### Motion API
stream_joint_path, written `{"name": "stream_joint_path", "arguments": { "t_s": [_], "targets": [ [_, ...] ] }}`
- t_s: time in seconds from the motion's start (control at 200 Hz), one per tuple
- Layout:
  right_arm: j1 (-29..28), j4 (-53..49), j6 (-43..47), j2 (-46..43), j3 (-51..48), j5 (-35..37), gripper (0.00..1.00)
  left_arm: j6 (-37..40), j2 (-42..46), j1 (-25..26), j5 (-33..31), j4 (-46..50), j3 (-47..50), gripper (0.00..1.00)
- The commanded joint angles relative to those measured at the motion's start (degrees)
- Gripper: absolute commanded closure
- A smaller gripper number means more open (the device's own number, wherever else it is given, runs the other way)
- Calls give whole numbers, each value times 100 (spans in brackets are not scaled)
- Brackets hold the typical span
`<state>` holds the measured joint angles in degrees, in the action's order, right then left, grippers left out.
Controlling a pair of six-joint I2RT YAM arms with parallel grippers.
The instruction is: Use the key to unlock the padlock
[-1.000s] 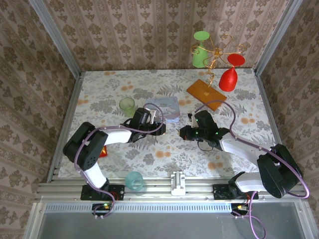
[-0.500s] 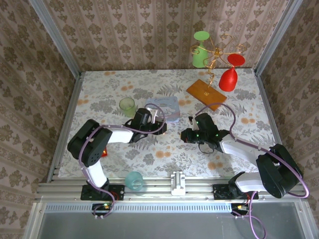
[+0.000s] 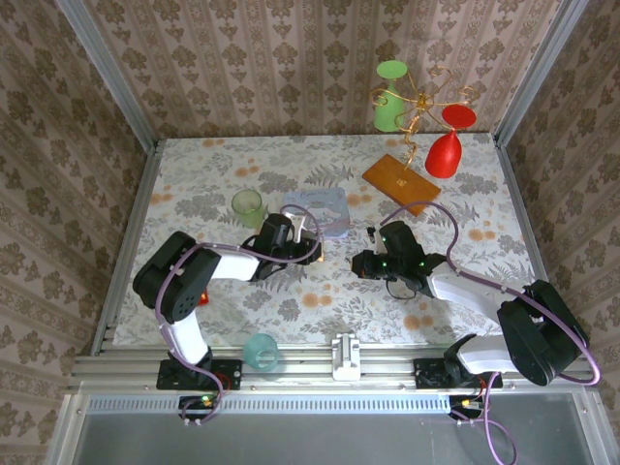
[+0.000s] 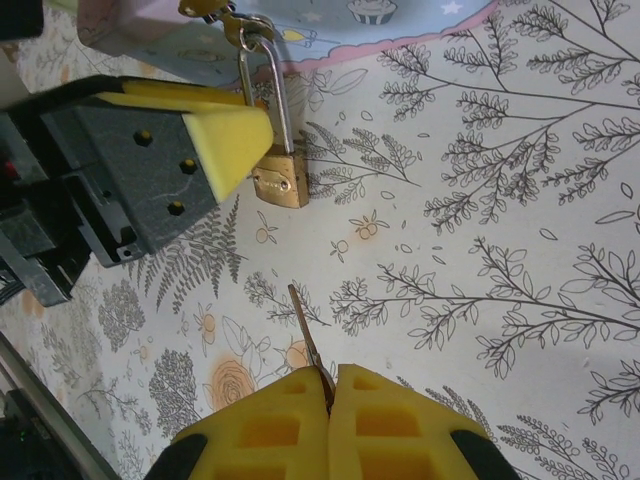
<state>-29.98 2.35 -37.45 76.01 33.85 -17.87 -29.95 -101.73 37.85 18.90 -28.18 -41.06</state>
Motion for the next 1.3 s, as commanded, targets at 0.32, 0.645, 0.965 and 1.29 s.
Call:
{"name": "stream_joint_path", "arguments": {
  "t_s": [0.32,0.645,0.965,1.29],
  "targets": [
    [26,125,-42,-16,-111,169,100,-225,-181,83,22,-653,81,84],
    [27,205,-113,-85,-220,196,100,-148,-251,134,-155,-452,-7,76],
    [26,196,-104,-180,-286,205,100,-198,-450,326,-511,-623,-135,74],
    [24,132,-95,-411,-378,277,100,-358,-286,333,-501,-655,-75,92]
  ]
}}
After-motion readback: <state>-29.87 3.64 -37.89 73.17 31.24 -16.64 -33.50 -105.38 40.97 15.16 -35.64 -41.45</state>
